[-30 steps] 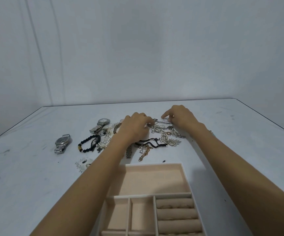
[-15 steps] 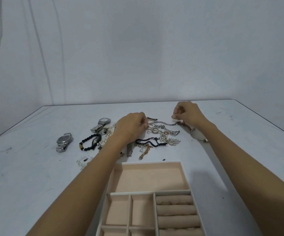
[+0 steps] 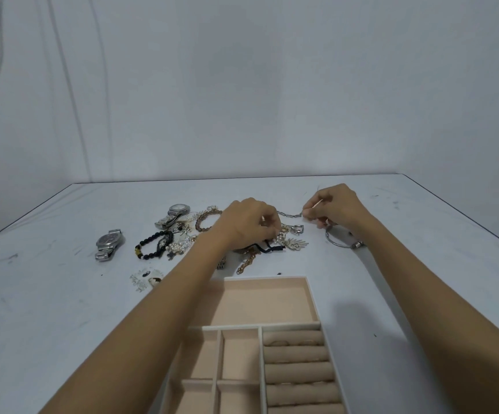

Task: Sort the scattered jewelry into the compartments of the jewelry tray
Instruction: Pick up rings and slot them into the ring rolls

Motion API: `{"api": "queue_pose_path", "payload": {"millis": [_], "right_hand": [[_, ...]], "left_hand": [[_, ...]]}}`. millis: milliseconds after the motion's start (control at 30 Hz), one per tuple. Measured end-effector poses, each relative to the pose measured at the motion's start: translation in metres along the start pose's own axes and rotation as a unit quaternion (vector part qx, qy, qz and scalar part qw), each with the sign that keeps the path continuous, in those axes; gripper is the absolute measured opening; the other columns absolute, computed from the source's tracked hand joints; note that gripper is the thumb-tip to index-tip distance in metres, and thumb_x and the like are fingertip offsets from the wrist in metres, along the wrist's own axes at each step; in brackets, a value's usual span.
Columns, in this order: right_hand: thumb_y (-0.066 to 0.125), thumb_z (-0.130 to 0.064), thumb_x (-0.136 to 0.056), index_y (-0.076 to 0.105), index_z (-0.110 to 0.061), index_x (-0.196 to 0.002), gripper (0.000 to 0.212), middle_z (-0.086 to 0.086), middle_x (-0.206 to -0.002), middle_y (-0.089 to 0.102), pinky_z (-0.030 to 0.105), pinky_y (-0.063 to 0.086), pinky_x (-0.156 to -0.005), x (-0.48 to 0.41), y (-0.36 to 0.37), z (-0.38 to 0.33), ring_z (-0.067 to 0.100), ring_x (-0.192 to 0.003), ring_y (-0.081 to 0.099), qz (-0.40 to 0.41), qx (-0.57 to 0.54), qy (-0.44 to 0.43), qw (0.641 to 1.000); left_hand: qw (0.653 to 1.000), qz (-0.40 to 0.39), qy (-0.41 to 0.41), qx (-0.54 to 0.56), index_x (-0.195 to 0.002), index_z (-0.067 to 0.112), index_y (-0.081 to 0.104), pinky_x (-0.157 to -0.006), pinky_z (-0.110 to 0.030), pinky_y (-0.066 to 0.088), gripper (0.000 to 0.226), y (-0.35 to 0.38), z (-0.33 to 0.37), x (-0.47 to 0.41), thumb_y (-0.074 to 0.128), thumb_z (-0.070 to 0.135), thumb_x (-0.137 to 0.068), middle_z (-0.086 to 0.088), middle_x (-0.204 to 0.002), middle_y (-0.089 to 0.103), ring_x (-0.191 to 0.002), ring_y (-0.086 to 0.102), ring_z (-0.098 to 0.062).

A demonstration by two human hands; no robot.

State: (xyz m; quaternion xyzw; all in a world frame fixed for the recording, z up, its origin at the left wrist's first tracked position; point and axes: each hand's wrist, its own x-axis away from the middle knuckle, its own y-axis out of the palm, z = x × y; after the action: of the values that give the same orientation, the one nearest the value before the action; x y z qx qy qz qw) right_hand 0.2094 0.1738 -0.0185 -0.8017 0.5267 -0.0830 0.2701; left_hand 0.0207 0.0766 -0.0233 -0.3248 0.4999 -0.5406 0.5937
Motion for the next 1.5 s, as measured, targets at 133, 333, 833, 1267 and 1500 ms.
{"api": "queue_pose_path", "payload": {"millis": [133,333,833,1267,1500], "right_hand": [[0.080,-0.012,-0.071,0.075,-0.016,-0.073,0.007,-0.002,-0.062,0.067,0.017,0.040,-0.049,0.000,0.005,-0.010,0.007,-0.050,0.052,-0.087,0.077,-0.026,0.993],[0.081,-0.006,-0.068,0.076,-0.011,-0.075,0.010,-0.006,-0.060,0.064,0.011,0.041,-0.054,-0.002,0.016,-0.010,-0.004,-0.051,0.055,-0.085,0.111,-0.044,0.989],[0.080,-0.011,-0.068,0.072,-0.018,-0.068,0.011,-0.005,-0.063,0.067,0.031,0.051,-0.070,-0.005,0.018,0.000,0.000,-0.052,0.056,-0.022,0.127,-0.047,0.990],[0.078,-0.013,-0.068,0.070,-0.021,-0.065,0.012,-0.002,-0.072,0.069,0.038,0.052,-0.077,0.005,0.022,0.002,0.016,-0.077,0.062,-0.001,0.131,-0.045,0.990],[0.077,-0.015,-0.071,0.069,-0.022,-0.067,0.012,-0.007,-0.066,0.062,0.035,0.048,-0.073,0.008,0.022,0.003,0.009,-0.068,0.054,-0.001,0.127,-0.048,0.991]], "left_hand": [[0.999,-0.024,-0.021,-0.010,-0.099,0.027,0.069,-0.075,-0.032,0.044,0.014,0.004,0.001,-0.003,0.060,0.028,-0.089,0.008,-0.095,0.062,-0.090,0.057,-0.014],[0.999,-0.021,-0.022,-0.030,-0.120,0.028,0.062,-0.088,-0.039,0.046,0.029,0.007,-0.006,0.001,0.057,0.028,-0.091,0.002,-0.120,0.062,-0.109,0.055,-0.019],[0.995,0.015,-0.024,-0.099,-0.086,0.028,0.072,-0.063,-0.025,0.030,0.012,-0.007,0.009,0.009,0.066,0.037,-0.082,0.015,-0.068,0.055,-0.073,0.049,-0.008],[0.994,0.004,-0.108,0.033,-0.089,0.029,0.061,-0.067,-0.027,0.041,0.020,-0.004,0.010,0.014,0.062,0.011,-0.081,0.015,-0.075,0.066,-0.083,0.060,-0.011],[0.993,0.048,-0.103,-0.032,-0.089,0.026,0.063,-0.072,-0.031,0.043,0.020,0.002,0.015,0.015,0.052,0.010,-0.087,0.008,-0.095,0.066,-0.093,0.059,-0.018]]}}
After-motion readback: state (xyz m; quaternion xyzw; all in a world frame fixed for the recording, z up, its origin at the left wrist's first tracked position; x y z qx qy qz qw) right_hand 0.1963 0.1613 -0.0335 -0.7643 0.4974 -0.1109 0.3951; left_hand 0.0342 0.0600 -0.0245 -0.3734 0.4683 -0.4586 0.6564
